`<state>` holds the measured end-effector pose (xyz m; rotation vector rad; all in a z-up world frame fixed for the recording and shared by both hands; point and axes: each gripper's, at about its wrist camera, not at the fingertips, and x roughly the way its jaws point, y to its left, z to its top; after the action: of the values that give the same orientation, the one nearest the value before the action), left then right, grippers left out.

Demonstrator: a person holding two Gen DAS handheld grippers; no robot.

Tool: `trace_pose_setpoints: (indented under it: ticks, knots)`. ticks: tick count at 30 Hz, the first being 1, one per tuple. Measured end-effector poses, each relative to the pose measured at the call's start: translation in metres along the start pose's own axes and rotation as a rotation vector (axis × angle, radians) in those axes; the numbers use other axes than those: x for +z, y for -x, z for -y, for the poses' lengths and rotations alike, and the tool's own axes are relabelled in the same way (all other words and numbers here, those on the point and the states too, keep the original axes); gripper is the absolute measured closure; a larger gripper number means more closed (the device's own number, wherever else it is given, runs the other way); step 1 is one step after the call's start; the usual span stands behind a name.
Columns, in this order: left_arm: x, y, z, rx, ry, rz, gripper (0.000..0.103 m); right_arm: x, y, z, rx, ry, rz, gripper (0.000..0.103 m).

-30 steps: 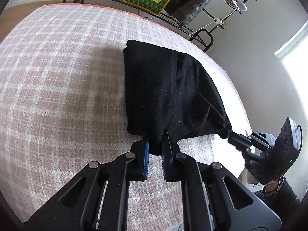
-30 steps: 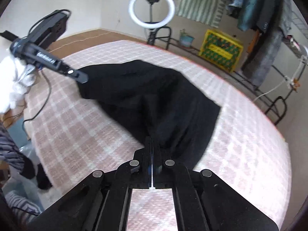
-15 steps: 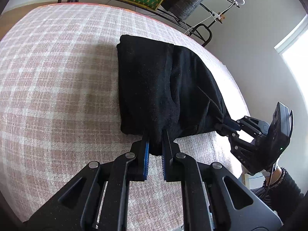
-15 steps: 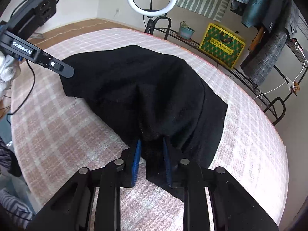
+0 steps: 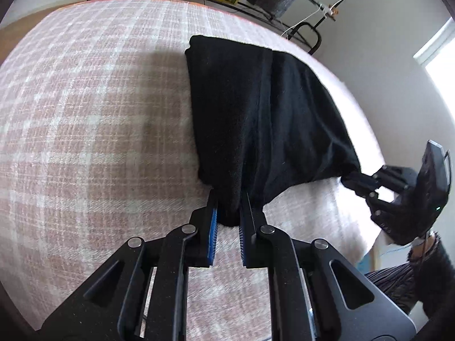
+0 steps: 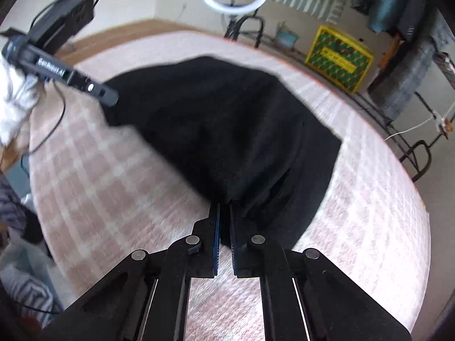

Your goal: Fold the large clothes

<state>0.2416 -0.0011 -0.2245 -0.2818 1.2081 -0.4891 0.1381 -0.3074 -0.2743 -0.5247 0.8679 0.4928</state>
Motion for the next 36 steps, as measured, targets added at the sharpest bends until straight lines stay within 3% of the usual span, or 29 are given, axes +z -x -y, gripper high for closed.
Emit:
trace_pose_setpoints:
  ticks: [3, 5, 7, 9, 12, 16, 20, 25, 26, 27, 28, 29, 30, 32, 36]
  knots:
    - [0.004, 0.012, -0.005, -0.009, 0.02, 0.021, 0.078, 0.002, 0.011, 0.01, 0.051, -0.011, 0.003, 0.096]
    - [0.012, 0.026, -0.01, -0.034, 0.038, 0.065, 0.061, 0.005, 0.026, 0.029, 0.129, -0.078, 0.042, 0.087]
    - [0.025, 0.037, -0.017, -0.06, 0.07, 0.109, 0.053, 0.006, 0.043, 0.052, 0.2, -0.169, 0.133, 0.061]
    - [0.043, 0.041, -0.025, -0.08, 0.116, 0.138, 0.052, 0.01, 0.052, 0.079, 0.237, -0.274, 0.21, 0.053]
    - [0.07, 0.033, -0.035, -0.12, 0.191, 0.153, 0.052, 0.014, 0.045, 0.123, 0.251, -0.452, 0.255, 0.053]
    - [0.101, 0.001, -0.048, -0.158, 0.274, 0.115, 0.052, 0.014, 0.005, 0.164, 0.227, -0.63, 0.202, 0.053]
    - [0.119, -0.028, -0.062, -0.238, 0.36, 0.075, 0.052, 0.009, -0.043, 0.184, 0.281, -0.756, 0.136, 0.053]
    - [0.138, -0.057, -0.068, -0.313, 0.409, 0.061, 0.052, 0.008, -0.078, 0.199, 0.37, -0.856, 0.132, 0.053]
    - [0.14, -0.06, -0.067, -0.318, 0.405, 0.062, 0.053, 0.008, -0.084, 0.201, 0.394, -0.882, 0.143, 0.053]
    - [0.142, -0.064, -0.064, -0.332, 0.393, 0.072, 0.062, 0.007, -0.084, 0.201, 0.411, -0.901, 0.15, 0.053]
    - [0.144, -0.066, -0.059, -0.308, 0.366, 0.071, 0.092, 0.007, -0.088, 0.204, 0.428, -0.926, 0.159, 0.06]
    - [0.146, -0.064, -0.052, -0.274, 0.329, 0.074, 0.094, 0.007, -0.089, 0.208, 0.439, -0.945, 0.171, 0.069]
    - [0.147, -0.058, -0.044, -0.248, 0.281, 0.101, 0.095, 0.008, -0.091, 0.209, 0.458, -0.955, 0.183, 0.093]
    - [0.15, -0.044, -0.029, -0.208, 0.203, 0.142, 0.096, 0.018, -0.087, 0.205, 0.43, -0.916, 0.178, 0.095]
    - [0.149, -0.05, -0.025, -0.104, 0.123, 0.139, 0.096, 0.044, -0.066, 0.191, 0.23, -0.694, 0.19, 0.096]
